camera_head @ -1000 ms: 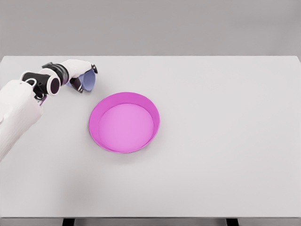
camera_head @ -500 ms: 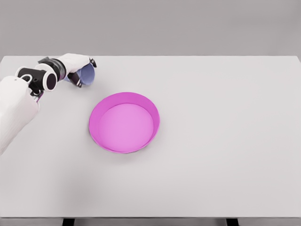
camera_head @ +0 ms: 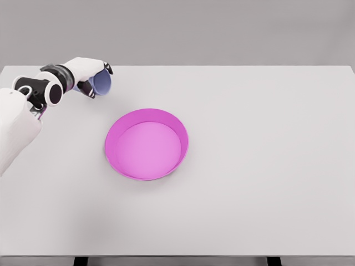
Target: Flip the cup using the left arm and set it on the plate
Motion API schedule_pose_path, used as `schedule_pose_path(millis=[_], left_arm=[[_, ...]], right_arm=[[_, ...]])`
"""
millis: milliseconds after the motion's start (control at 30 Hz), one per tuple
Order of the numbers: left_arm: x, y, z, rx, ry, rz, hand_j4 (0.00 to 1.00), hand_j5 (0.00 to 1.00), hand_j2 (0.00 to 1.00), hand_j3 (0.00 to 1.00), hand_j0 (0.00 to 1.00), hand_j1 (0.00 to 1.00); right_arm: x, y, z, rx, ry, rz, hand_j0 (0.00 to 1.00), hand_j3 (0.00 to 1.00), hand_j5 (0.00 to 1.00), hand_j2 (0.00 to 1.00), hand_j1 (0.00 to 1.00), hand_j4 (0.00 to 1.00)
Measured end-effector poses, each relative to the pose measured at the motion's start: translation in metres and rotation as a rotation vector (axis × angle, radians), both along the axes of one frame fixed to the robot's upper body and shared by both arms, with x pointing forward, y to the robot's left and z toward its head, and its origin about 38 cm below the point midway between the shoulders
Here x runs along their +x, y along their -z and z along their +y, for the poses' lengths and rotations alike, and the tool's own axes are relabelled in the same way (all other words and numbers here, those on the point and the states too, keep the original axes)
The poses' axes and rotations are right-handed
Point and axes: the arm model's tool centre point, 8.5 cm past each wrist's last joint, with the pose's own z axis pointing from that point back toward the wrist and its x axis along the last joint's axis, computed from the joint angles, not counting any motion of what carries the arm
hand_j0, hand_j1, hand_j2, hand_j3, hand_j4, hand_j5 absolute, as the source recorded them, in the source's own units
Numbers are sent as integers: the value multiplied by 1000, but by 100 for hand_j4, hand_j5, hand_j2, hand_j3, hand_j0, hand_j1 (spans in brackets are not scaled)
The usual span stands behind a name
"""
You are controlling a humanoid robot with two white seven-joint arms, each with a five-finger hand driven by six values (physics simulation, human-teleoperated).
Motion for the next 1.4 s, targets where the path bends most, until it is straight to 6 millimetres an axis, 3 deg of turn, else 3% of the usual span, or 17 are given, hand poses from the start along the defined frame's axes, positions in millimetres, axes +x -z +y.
schedule_pose_path(millis=[267, 600, 933, 1400], left_arm=[[-1, -9, 6, -5, -10, -21, 71, 71, 71, 71, 71, 71], [-6, -27, 9, -63, 7, -48, 73, 73, 73, 73, 73, 73], [-23, -50, 15, -265, 70, -12, 73, 73, 73, 73, 73, 73], [-49, -55, 4, -403, 170, 47, 73, 73, 73, 73, 73, 73]], right_arm=[[0, 0, 0, 0, 0, 0, 100, 100, 100, 100, 100, 100], [0, 0, 0, 0, 0, 0, 100, 100, 100, 100, 100, 100], [0, 0, 0, 0, 0, 0, 100, 100, 100, 100, 100, 100], [0, 0, 0, 0, 0, 0, 100, 100, 100, 100, 100, 100]])
